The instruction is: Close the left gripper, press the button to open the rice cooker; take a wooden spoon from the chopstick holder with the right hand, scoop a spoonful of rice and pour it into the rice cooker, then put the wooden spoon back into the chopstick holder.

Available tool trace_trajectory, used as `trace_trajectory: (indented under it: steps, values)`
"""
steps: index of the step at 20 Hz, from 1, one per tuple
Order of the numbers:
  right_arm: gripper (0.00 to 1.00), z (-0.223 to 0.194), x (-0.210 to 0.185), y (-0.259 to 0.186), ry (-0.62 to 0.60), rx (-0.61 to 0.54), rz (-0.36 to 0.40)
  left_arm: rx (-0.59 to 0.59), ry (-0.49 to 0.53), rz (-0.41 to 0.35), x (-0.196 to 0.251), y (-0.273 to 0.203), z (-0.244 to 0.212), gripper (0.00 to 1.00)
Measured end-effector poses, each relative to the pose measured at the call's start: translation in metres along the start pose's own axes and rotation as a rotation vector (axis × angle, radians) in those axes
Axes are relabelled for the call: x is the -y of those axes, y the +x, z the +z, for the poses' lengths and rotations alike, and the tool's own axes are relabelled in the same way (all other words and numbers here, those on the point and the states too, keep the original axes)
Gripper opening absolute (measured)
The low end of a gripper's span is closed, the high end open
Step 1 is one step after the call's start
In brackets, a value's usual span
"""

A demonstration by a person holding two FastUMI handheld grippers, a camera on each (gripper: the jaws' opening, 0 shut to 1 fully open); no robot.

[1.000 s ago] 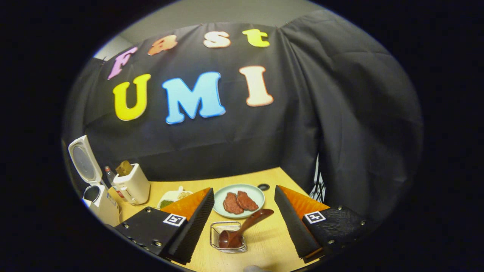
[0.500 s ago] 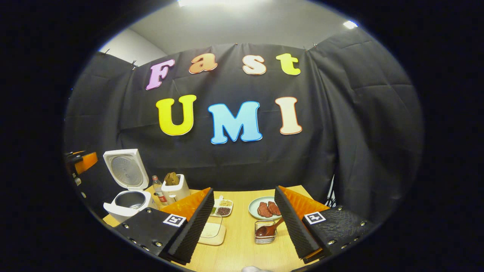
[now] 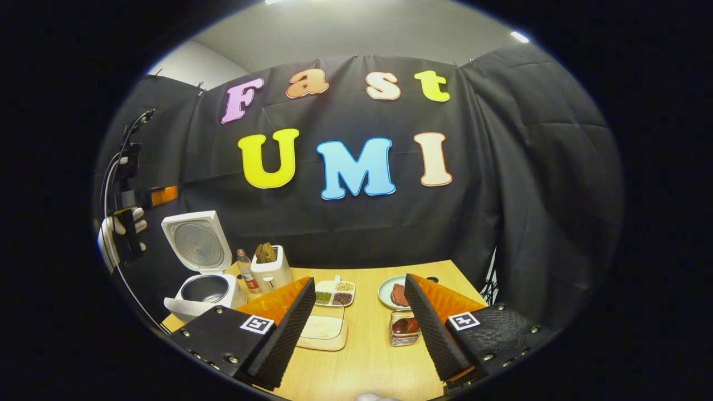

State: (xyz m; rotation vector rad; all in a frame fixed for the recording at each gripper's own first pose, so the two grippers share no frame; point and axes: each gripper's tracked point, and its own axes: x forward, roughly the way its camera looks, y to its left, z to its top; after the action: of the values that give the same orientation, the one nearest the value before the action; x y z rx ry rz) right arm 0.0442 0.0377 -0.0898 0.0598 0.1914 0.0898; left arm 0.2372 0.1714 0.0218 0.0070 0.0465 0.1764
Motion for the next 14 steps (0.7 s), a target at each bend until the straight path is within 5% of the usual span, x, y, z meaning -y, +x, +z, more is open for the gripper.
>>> trace_trajectory:
  steps: [8, 13, 14]
  values:
    - [0.98, -0.019, -0.007, 0.010, -0.010, -0.093, 0.013, -0.163, -0.004, 0.100, -0.035, 0.144, -0.044, 0.97]
    - [0.98, -0.027, -0.007, 0.009, 0.007, -0.123, 0.026, -0.366, -0.016, 0.123, -0.045, 0.173, -0.105, 0.97]
    - [0.98, -0.029, -0.005, 0.009, 0.016, -0.126, 0.027, -0.334, -0.011, 0.106, -0.044, 0.178, -0.100, 0.96]
